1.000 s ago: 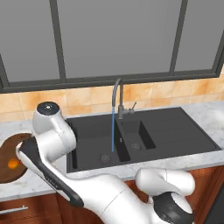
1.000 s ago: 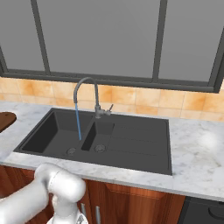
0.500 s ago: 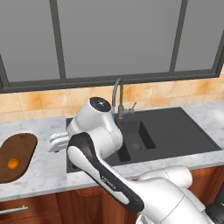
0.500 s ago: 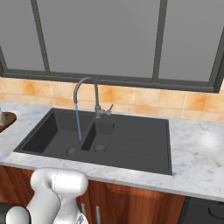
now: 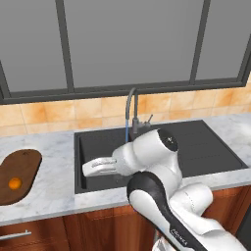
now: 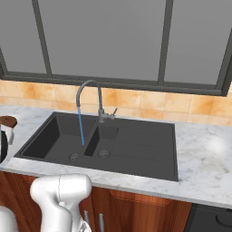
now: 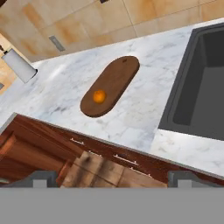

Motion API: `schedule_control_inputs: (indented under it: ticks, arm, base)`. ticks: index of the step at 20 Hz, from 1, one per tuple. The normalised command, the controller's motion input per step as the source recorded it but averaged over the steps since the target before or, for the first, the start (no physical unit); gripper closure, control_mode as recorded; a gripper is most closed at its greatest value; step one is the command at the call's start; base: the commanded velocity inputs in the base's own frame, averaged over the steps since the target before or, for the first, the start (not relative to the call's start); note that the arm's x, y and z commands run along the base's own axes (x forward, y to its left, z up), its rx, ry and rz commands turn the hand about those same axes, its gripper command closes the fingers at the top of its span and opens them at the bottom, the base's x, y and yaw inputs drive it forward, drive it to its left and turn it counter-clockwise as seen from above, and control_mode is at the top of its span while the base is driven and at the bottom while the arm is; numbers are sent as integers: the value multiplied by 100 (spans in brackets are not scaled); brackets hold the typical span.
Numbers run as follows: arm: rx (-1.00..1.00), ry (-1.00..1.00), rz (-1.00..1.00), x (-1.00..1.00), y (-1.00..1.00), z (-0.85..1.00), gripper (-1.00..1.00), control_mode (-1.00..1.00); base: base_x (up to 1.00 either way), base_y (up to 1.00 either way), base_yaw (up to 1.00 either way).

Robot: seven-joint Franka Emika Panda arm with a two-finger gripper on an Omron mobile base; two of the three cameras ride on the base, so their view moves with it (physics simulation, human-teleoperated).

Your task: Pick the tangerine from the sink and place it on the cutting board to airdry. Then turn off the sink faucet.

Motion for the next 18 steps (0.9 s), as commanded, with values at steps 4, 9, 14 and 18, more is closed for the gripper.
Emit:
schedule_control_inputs:
  ticks: [4, 9, 14, 18]
  arm:
    - [-5, -7, 0, -35, 12, 0, -100, -100]
    - [-6, -5, 0, -35, -33, 92, -100, -100]
    - [0, -2, 5, -56, -54, 80, -100, -100]
    - [0, -8, 13, -52, -52, 51, -100, -100]
  base:
    - [0, 0, 0]
    - [0, 0, 0]
    - [0, 0, 0]
    - [0, 0, 0]
